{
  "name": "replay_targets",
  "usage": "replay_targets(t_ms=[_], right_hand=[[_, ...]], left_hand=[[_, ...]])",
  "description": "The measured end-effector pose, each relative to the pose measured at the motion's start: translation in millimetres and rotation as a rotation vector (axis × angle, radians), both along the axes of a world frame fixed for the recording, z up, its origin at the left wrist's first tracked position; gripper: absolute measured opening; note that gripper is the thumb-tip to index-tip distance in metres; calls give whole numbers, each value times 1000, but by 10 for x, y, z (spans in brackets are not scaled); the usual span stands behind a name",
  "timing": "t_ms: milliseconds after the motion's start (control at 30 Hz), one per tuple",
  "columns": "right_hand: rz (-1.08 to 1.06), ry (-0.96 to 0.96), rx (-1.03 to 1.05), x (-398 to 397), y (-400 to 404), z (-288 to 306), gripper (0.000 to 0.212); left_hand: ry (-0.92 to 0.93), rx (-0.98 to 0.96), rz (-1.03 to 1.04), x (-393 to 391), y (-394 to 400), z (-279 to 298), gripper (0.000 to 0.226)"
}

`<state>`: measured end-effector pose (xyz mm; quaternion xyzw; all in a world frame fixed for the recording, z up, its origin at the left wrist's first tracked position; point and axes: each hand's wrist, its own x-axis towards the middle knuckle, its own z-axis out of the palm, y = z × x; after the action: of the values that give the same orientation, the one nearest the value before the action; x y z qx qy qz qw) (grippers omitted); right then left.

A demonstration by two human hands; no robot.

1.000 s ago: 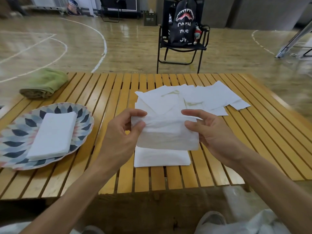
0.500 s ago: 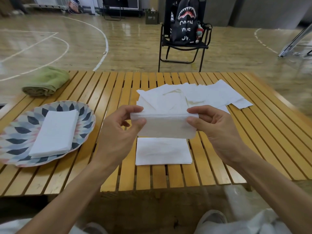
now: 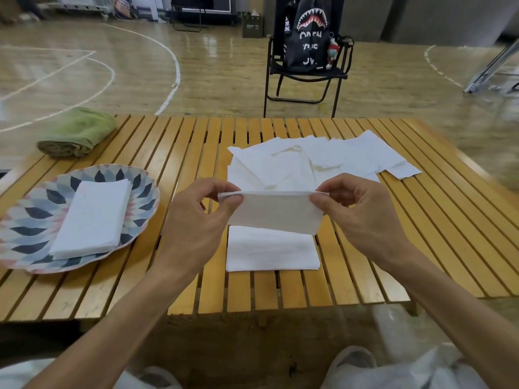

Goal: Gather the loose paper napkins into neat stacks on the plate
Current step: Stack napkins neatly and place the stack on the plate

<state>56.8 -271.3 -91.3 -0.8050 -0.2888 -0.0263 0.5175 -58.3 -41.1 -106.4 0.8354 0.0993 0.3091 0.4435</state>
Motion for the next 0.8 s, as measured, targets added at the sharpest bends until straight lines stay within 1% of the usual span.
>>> replay_targets(t_ms=[167, 267, 367, 467, 600, 700, 767, 800], right_hand=[[10, 6, -41, 84, -39, 18, 14], [18, 60, -16, 103, -34, 35, 20], [24, 103, -41, 103, -38, 33, 22], [50, 207, -18, 82, -56, 46, 24], [118, 402, 99, 36, -40, 104, 32], [146, 522, 197, 22, -24, 133, 41], [94, 567, 231, 20, -15, 124, 43], [52, 554, 209, 22, -12, 104, 41]], left_hand=[[51, 31, 3, 10, 33, -25, 6], [71, 34, 14, 23, 55, -24, 21], [72, 11, -36, 21, 53, -29, 16], [66, -71, -59, -3, 31, -26, 13], [36, -189, -107, -8, 3, 16, 9], [43, -267, -159, 1, -15, 37, 14], [54, -268, -124, 4, -20, 27, 23], [57, -250, -94, 3, -15, 17, 25]])
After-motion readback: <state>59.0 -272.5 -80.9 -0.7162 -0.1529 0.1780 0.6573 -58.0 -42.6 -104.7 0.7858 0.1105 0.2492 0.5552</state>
